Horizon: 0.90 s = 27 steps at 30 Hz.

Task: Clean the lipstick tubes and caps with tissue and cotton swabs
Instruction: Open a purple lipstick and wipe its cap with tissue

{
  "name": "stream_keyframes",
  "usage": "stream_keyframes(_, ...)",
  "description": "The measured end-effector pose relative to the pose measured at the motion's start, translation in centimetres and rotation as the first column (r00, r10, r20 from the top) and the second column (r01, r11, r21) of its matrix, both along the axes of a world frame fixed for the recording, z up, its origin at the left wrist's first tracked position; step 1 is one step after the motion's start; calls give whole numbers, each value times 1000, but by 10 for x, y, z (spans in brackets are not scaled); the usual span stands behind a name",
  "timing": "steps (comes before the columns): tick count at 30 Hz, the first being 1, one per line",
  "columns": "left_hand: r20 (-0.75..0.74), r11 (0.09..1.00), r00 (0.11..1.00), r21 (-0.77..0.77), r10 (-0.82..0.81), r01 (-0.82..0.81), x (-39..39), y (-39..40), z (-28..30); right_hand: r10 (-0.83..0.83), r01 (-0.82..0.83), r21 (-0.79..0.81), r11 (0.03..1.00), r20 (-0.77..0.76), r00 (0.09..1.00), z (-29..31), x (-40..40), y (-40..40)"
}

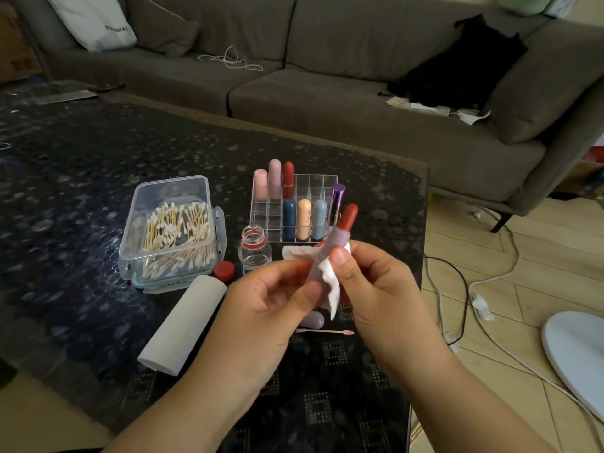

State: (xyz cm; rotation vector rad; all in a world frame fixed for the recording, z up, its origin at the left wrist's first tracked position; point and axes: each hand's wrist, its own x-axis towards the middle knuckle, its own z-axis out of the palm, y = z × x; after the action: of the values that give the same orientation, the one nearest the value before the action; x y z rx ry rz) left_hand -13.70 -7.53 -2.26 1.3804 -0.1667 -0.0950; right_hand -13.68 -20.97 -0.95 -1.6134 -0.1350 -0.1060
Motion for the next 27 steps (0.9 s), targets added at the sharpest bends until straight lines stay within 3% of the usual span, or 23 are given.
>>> stream_keyframes(3,-11,980,997,179,-81,82,3,3,-3,-88,86,-52,995,-20,996,-1,0,2)
stream_keyframes(8,-98,972,995,235,20,3,6,5,-5,-186,176,-214,961,-28,982,-9,11,-9)
stream_keyframes(12,-40,883,975,434,218,-180,13,13,-12,-204,222,-659,718,105,973,-20,29,-27)
stream_keyframes(17,128,723,960,636,248,-272,17,19,-23,18,97,-895,436,117,993,-22,32,-24)
stream_keyframes(19,178,657,956,695,234,-290,17,19,-26,104,24,-938,346,64,992,-20,30,-18)
stream_keyframes(24,207,582,950,753,232,-306,20,14,-32,189,-76,-914,399,1,982,-20,20,-3)
stream_keyframes(27,201,586,946,746,254,-316,22,12,-34,196,-109,-944,312,-48,979,-25,21,0)
